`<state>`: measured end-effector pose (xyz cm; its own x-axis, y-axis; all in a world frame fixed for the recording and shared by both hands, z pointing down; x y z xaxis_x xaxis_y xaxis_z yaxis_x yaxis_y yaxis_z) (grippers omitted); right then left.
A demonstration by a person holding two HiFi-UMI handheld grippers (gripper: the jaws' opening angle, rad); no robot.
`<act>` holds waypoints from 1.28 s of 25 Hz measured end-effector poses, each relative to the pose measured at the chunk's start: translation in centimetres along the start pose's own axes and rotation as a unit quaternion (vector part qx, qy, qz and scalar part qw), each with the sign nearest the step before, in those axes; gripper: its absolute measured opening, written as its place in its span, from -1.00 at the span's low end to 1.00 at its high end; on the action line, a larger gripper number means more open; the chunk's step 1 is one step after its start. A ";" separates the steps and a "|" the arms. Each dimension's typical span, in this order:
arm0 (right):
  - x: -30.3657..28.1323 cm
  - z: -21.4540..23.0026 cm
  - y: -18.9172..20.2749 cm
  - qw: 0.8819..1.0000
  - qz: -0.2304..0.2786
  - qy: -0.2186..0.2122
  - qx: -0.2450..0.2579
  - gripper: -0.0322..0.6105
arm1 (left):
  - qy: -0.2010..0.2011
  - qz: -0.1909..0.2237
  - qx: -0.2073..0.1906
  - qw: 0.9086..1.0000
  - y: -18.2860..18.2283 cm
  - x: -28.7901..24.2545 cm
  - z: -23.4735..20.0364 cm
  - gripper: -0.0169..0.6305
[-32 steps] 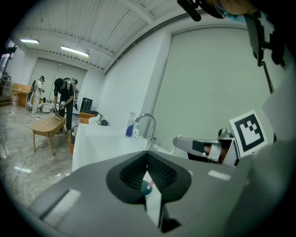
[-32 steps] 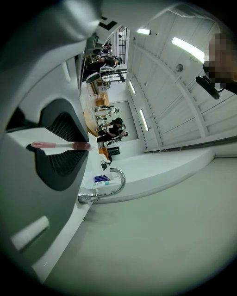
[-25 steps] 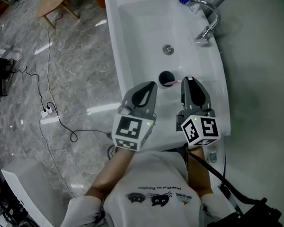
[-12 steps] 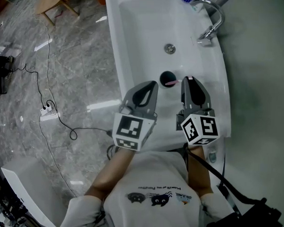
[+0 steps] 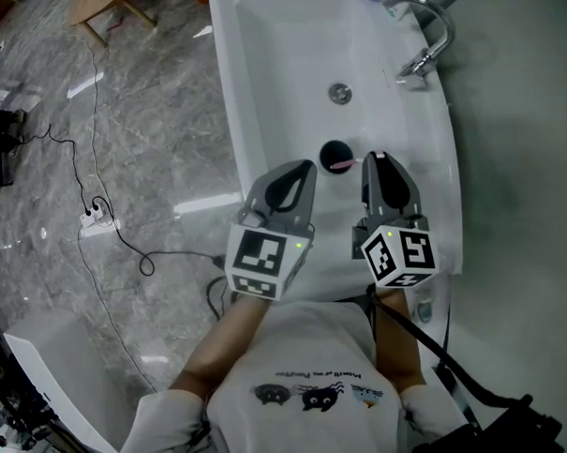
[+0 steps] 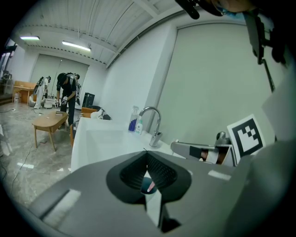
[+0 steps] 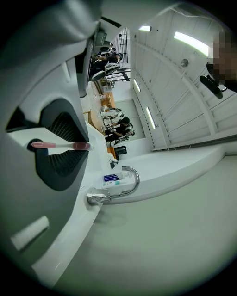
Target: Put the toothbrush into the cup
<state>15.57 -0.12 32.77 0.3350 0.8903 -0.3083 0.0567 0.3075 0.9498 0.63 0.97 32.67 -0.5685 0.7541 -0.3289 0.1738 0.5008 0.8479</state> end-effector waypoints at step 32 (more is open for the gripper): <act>-1.1 0.4 2.3 1.000 -0.024 -0.001 -0.002 -0.73 | 0.001 -0.005 -0.001 1.000 0.5 -0.9 -0.3 -0.95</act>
<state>15.69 -0.50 35.30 0.3345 0.8735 -0.3538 0.0692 0.3517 0.9336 1.02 0.42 33.52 -0.5719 0.7485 -0.3356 0.1668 0.5067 0.8458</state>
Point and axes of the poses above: the fingertips, and each gripper's own axes: x backward along the fingers, z to its right, y out of its underside, the point moved 5 cm from there along x, backward along the fingers, and after that the axes turned 10 degrees about x, right-handed, at the moved point
